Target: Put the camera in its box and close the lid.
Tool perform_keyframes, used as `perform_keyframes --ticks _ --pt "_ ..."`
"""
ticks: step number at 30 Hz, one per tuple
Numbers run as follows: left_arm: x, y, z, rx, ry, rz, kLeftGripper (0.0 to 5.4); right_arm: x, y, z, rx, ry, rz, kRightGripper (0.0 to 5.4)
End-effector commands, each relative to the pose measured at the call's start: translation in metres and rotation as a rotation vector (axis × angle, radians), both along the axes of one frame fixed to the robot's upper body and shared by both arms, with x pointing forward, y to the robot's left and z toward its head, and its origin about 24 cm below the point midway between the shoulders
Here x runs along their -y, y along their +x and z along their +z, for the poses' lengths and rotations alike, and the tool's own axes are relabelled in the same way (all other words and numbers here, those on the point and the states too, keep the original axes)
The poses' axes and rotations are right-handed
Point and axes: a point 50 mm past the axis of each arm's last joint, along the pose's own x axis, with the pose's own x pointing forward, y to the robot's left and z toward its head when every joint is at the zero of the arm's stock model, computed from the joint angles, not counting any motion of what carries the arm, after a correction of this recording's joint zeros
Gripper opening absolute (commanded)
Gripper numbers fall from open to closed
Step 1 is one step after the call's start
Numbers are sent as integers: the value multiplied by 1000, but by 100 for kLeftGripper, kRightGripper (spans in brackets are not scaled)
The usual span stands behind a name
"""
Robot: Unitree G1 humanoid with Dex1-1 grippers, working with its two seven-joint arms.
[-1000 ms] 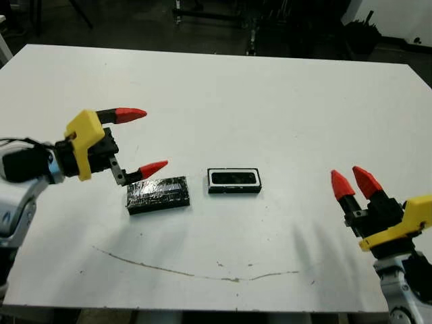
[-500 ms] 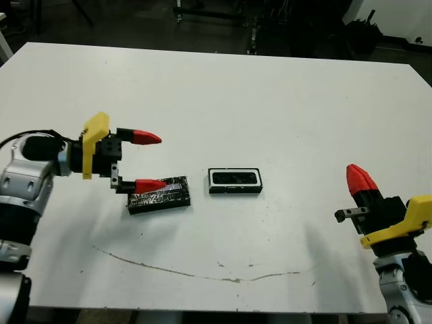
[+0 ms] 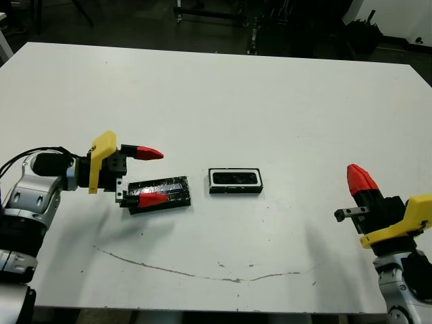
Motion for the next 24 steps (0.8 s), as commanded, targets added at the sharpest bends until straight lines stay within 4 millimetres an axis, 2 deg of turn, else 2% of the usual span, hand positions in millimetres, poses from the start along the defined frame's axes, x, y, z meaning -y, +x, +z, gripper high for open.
perform_keyframes --ticks 1,24 --pt "-1 -5 -5 8 65 -3 540 2 0 0 0 -24 -8 1" --pt "-6 -7 -17 -50 167 21 540 3 0 0 -11 -24 0 1"
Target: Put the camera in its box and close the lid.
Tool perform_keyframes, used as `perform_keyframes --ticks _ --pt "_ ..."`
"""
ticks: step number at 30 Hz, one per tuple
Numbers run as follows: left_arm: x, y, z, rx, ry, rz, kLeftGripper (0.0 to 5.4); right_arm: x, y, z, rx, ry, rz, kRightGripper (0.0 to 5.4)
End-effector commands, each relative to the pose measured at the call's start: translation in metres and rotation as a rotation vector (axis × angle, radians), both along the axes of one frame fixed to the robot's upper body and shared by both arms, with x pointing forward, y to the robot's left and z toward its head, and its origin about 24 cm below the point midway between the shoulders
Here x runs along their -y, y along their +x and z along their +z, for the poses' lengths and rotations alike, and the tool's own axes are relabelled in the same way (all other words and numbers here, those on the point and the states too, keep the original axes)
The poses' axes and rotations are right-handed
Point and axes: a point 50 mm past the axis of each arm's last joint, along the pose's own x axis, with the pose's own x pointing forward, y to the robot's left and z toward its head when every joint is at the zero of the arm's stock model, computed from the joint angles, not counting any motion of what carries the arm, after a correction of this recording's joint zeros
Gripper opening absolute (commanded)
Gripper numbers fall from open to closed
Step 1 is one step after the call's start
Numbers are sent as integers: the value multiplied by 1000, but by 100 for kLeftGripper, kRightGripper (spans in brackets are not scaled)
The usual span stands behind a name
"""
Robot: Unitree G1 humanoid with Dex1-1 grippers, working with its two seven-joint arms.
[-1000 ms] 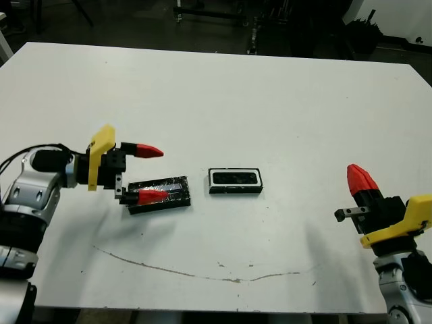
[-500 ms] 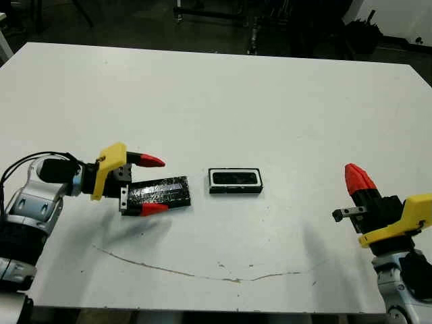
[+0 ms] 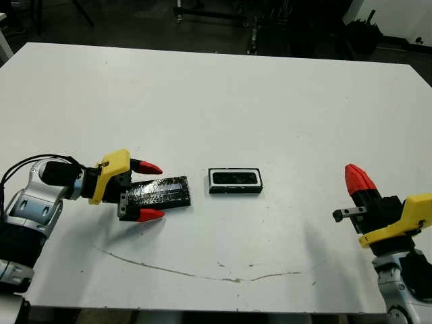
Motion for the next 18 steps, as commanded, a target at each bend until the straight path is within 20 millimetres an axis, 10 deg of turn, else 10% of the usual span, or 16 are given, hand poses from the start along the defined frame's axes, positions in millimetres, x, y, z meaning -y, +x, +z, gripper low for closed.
perform_keyframes --ticks 1,18 --pt "-5 -1 -6 -28 32 14 540 2 0 1 -3 -9 0 1" --pt "-18 -1 -13 -208 -73 122 540 2 2 0 -6 -24 13 1"
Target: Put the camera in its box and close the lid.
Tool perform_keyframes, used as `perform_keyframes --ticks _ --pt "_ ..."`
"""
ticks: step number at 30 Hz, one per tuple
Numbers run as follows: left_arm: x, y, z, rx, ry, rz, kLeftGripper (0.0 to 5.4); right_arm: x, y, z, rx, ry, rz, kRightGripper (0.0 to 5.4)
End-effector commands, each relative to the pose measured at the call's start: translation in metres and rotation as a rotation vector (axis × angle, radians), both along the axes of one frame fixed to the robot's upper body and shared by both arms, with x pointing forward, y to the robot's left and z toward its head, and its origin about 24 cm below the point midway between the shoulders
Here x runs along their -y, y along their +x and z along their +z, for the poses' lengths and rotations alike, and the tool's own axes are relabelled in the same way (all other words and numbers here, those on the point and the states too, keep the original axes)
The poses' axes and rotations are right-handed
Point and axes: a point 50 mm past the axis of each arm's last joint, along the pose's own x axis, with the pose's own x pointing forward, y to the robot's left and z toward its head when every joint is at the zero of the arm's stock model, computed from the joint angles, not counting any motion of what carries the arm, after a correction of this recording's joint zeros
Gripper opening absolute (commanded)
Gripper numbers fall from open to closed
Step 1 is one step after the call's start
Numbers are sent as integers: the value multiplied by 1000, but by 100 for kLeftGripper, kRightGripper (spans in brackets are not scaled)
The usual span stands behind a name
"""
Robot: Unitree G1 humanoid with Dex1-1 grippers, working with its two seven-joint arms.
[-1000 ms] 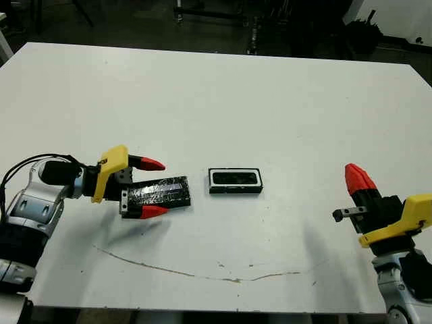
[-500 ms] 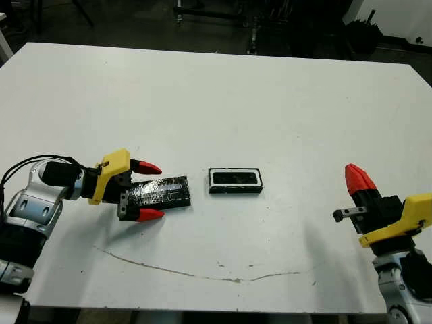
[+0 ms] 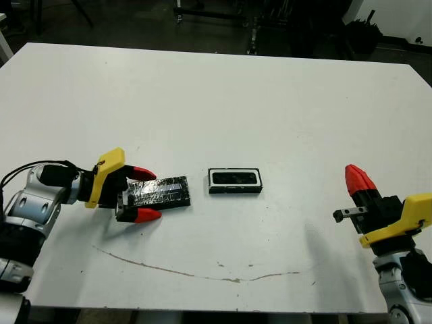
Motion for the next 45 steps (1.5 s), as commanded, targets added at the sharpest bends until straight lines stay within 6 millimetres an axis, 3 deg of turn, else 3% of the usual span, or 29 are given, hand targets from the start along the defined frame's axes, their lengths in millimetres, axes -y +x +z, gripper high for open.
perform_keyframes --ticks 1,17,31,36,45 --pt "-7 -2 -3 -49 -7 34 528 1 2 1 2 -27 8 0" --pt "-11 -5 -4 -56 -23 49 318 3 2 3 9 -37 -9 0" --pt "-10 -4 1 0 -35 70 318 3 1 2 8 -47 -18 0" --pt "-7 0 5 -11 -130 111 318 3 1 1 -1 -38 -11 0" --pt "25 25 16 6 -205 44 317 2 2 0 -5 -33 -6 0"
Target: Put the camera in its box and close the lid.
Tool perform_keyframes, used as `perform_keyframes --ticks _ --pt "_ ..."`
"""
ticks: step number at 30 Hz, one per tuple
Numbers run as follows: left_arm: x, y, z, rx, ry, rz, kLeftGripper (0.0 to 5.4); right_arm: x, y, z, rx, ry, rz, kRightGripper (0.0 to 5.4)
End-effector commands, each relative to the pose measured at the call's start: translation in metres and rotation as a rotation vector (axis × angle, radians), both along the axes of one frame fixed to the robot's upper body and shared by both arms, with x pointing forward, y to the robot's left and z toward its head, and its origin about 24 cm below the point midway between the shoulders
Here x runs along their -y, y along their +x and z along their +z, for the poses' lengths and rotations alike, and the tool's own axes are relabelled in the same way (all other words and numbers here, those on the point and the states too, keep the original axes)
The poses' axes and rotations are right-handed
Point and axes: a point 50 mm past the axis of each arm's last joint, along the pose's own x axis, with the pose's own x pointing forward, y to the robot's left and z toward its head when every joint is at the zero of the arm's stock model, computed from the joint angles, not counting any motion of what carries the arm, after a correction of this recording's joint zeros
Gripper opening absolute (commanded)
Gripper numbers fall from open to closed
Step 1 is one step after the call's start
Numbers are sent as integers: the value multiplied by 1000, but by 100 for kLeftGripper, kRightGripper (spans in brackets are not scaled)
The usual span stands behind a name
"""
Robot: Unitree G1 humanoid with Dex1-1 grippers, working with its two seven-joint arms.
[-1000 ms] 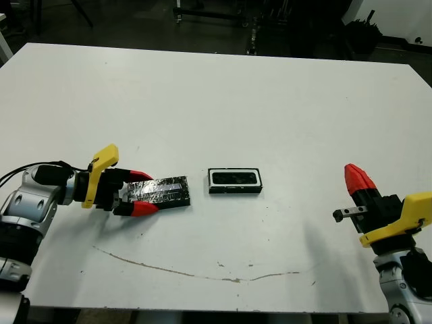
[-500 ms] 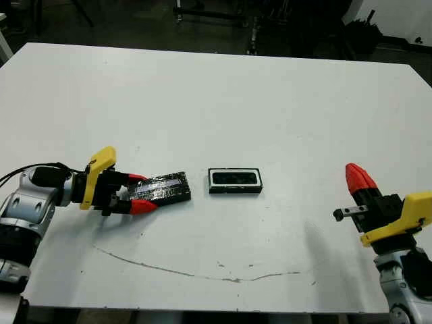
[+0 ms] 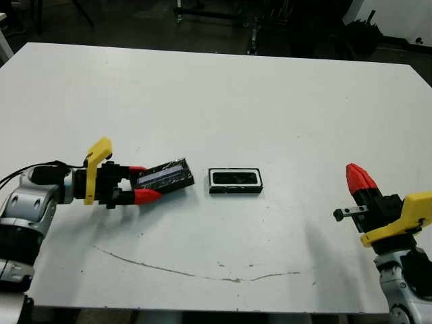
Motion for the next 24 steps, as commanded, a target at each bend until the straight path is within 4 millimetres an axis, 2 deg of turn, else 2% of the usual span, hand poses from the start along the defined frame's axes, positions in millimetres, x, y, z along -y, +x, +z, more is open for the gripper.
perform_keyframes --ticks 1,15,24 --pt "16 12 2 6 1 -39 317 1 0 -1 -5 -3 3 0" --pt "60 31 -20 -44 29 -112 317 0 -1 -2 -9 7 10 0" --pt "65 30 -29 -60 52 -127 317 0 -1 -2 -12 5 8 0"
